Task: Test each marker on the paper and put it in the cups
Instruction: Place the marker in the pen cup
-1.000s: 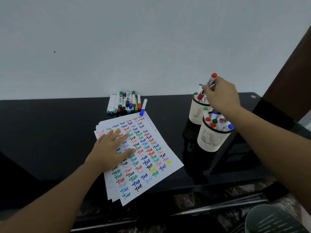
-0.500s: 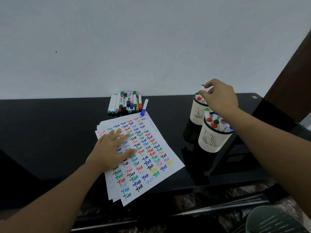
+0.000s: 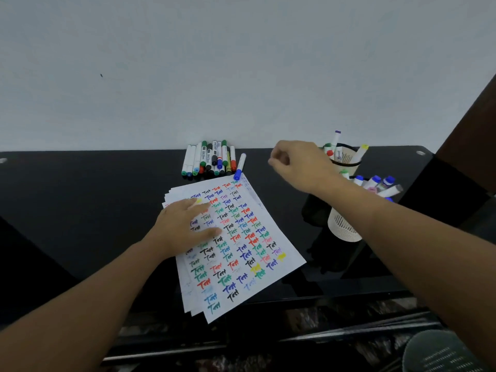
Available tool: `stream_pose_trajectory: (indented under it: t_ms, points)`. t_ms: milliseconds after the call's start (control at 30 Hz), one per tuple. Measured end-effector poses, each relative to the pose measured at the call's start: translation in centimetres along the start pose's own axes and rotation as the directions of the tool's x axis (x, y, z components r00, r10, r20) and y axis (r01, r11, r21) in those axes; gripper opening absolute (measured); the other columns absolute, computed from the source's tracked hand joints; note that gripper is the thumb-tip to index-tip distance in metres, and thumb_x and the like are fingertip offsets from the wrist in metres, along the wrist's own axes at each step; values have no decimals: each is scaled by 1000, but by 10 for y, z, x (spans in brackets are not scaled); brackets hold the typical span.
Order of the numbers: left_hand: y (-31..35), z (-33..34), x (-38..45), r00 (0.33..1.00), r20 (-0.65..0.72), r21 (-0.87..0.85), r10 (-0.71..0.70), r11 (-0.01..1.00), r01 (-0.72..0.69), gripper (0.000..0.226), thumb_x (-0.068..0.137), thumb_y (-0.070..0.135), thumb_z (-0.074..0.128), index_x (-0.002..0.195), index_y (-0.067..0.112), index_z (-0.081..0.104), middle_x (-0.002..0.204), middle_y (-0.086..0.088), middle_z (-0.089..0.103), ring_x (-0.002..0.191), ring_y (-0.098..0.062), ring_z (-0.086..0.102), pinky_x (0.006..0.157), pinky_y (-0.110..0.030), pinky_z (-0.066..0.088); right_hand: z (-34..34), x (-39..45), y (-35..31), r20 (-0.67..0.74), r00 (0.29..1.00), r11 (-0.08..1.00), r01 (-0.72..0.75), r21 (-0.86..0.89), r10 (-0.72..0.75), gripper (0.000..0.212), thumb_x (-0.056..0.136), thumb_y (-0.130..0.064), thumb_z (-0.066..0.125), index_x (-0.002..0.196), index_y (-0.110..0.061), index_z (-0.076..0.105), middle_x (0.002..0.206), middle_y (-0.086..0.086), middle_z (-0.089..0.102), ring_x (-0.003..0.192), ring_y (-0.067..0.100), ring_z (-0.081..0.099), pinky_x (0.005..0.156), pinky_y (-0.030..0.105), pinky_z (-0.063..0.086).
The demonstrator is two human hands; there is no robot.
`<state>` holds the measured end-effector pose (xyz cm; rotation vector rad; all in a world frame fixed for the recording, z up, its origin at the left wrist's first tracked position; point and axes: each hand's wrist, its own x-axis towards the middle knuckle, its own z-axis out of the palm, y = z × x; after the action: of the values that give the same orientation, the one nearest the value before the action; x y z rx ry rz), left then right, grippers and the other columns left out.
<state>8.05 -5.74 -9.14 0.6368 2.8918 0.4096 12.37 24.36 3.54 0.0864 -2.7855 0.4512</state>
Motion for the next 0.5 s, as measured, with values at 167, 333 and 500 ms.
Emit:
stream_pose_trajectory:
  t_ms: [167, 333, 500]
  points:
    - [-20, 5, -5, 996, -76, -38, -41, 999, 38, 103, 70, 100, 33, 155, 42, 34, 167, 5, 23, 154, -19, 17, 126, -47, 13, 48, 15, -11, 284, 959, 997, 48, -67, -27, 26, 105, -35, 55, 130, -31, 63, 108, -4, 64, 96, 16, 62, 84, 38, 56]
    - [-24, 9, -3, 997, -75, -62, -16, 998, 12, 99, 72, 99, 30, 154, 45, 34, 168, 8, 20, 156, -15, 9, 126, -47, 6, 92, 36, -4, 348, 937, 988, 49, -150, 7, 49, 105, -25, 53, 150, -44, 45, 115, 0, 54, 94, 19, 60, 85, 40, 58]
    - [-25, 11, -1, 998, -64, -23, -4, 1000, 2, 84, 81, 92, 30, 154, 51, 29, 169, 12, 13, 156, -12, 0, 125, -43, -3, 110, 59, -5, 375, 927, 955, 112, -274, -1, 65, 100, -13, 59, 154, -43, 40, 124, 9, 50, 95, 25, 57, 76, 39, 55]
